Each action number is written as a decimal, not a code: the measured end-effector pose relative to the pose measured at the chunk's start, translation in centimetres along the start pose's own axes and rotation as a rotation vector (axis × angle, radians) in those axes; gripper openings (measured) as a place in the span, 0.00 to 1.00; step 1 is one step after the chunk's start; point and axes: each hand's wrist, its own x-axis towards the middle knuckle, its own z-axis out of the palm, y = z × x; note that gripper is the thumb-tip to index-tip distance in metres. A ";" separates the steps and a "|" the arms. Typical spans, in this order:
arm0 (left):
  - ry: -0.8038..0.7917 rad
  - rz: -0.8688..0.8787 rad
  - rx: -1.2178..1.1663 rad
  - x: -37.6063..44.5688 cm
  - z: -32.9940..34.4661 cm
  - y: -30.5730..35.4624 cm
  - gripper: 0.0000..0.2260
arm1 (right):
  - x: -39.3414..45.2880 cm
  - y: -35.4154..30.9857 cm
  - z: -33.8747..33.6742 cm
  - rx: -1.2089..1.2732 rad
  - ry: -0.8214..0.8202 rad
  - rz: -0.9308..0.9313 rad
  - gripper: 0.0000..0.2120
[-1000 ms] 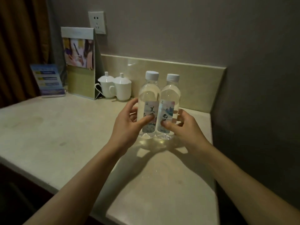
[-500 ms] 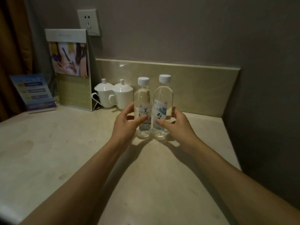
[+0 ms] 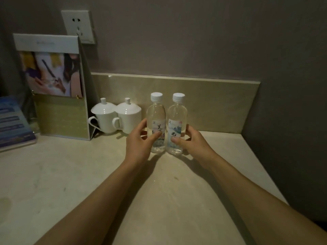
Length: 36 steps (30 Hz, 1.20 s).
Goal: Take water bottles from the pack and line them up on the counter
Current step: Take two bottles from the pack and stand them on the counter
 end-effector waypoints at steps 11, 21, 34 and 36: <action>0.038 0.113 0.056 1.3 -0.4 -1.2 0.20 | 1.0 -0.5 3.2 -0.132 0.185 0.024 0.26; 0.052 0.178 0.095 2.0 -0.5 -1.8 0.16 | 2.0 -0.8 3.6 -0.209 0.233 0.052 0.24; 0.142 -0.071 0.258 1.6 -0.3 -1.4 0.25 | 1.8 -0.3 4.7 -0.323 0.328 0.110 0.27; 0.095 -0.077 0.269 1.6 -0.4 -1.5 0.25 | 1.7 -0.3 4.9 -0.358 0.362 0.130 0.24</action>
